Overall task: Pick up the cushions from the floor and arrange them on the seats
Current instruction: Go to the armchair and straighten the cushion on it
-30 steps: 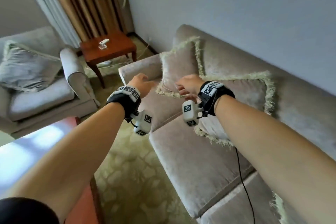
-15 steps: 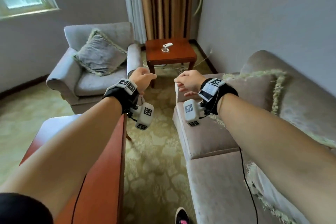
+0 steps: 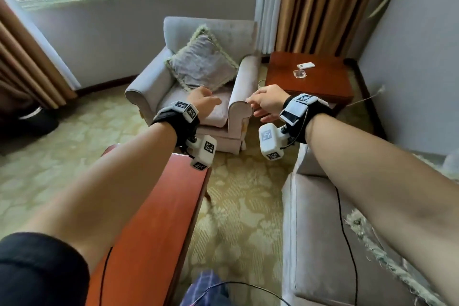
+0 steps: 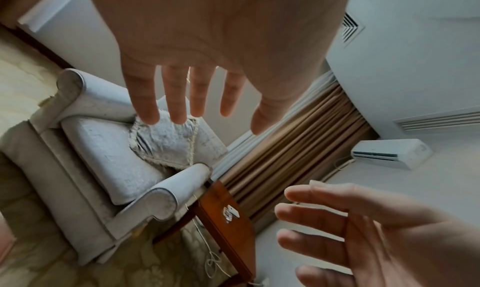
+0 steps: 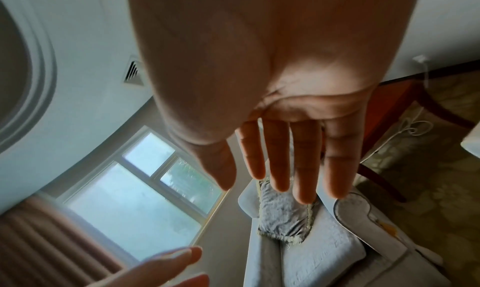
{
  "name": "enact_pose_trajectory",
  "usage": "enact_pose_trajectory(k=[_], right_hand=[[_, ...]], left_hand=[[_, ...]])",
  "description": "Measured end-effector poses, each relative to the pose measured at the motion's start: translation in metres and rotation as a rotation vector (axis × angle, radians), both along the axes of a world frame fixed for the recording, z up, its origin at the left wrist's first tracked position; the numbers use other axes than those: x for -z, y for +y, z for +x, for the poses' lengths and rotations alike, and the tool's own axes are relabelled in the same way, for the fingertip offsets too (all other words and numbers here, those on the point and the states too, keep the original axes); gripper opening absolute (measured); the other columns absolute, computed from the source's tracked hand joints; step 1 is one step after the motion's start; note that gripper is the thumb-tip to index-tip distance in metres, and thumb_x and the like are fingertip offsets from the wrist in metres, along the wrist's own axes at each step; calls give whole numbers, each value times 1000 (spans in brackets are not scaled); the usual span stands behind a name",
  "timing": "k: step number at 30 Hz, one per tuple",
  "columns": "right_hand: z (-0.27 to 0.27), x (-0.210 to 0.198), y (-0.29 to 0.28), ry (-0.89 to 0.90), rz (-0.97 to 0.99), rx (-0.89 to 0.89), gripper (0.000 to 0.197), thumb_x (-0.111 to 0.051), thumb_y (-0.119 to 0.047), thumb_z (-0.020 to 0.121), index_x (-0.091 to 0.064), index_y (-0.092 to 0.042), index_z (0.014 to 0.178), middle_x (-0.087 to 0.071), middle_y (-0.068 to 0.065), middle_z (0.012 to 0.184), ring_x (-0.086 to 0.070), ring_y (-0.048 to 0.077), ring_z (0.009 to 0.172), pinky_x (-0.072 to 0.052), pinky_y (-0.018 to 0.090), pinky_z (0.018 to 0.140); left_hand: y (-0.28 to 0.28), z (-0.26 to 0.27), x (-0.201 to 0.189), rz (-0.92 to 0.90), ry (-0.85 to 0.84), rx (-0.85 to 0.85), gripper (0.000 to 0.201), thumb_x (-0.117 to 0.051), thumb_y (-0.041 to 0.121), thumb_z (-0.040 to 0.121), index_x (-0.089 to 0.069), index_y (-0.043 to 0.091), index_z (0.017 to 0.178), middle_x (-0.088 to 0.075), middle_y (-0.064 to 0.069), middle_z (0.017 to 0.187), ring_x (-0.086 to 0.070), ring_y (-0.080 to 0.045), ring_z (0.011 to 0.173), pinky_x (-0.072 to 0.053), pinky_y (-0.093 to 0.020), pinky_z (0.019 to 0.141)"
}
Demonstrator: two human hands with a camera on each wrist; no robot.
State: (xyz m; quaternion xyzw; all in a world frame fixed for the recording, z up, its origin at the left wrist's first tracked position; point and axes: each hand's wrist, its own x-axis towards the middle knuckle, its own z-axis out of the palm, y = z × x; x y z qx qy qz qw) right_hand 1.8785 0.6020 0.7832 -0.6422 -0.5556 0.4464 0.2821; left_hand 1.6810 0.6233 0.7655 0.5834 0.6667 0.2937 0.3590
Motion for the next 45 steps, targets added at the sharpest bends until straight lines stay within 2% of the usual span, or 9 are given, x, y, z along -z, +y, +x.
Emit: enact_pose_trajectory(k=[9,12,17,21,26,31,36,39,45], right_hand=[[-34,36,227,-39,-66,-92,10,-65,-20,92,-60,-14,98,-57,9,95,-58,19,69,-48,28,54],[-40,34,310,-67,-78,-84,10,-66,-22,91,-61,-14,95,-58,7,95,-61,21,74,-50,30,58],[-54,26,437,-50,-85,-102,15,-63,-20,93,-57,-19,79,-57,3,82,-55,16,63,-47,28,57],[-69,34,536,-83,-90,-126,11,-65,-22,90,-59,-20,81,-63,8,91,-60,19,69,-51,29,58],[-89,59,659,-66,-127,-184,11,-66,-21,91,-58,-16,85,-58,8,89,-58,21,70,-50,31,57],[-113,68,779,-29,-167,-244,11,-68,-23,90,-60,-20,83,-56,1,84,-57,17,62,-49,29,53],[-139,72,871,-24,-179,-294,11,-67,-21,90,-61,-21,81,-57,3,81,-56,19,62,-48,28,53],[-157,85,920,-41,-202,-330,12,-67,-22,88,-61,-20,78,-57,2,74,-54,18,56,-44,27,49],[-199,106,1000,-91,-222,-279,13,-66,-24,90,-61,-21,78,-60,-1,76,-57,15,61,-48,27,53]], left_hand=[[212,-20,39,-99,-146,-63,18,-65,24,86,-57,17,100,-61,-10,90,-62,-24,76,-44,-32,63],[290,-24,38,-93,-83,-18,6,-64,26,83,-60,21,84,-64,-11,86,-63,-26,78,-46,-32,63],[417,-36,22,-57,-33,-18,20,-65,21,82,-68,7,95,-67,-13,86,-57,-23,73,-40,-23,54],[504,-49,30,-64,-25,-57,9,-67,24,81,-64,16,78,-72,-16,94,-62,-25,74,-48,-31,67],[605,-65,55,-110,-77,-171,40,-71,28,80,-60,13,116,-68,-18,111,-65,-34,104,-53,-43,88],[702,-94,69,-121,-90,-257,51,-69,42,61,-63,20,107,-71,-10,101,-69,-29,94,-55,-43,90],[778,-122,61,-107,-131,-335,37,-69,26,80,-60,12,113,-69,-5,80,-64,-21,74,-54,-34,74],[816,-143,71,-101,-129,-378,34,-69,20,84,-60,9,115,-69,-2,76,-67,-17,74,-57,-34,79],[896,-202,91,-163,-5,-367,41,-67,25,87,-58,10,124,-64,-8,117,-60,-22,103,-39,-22,82]])
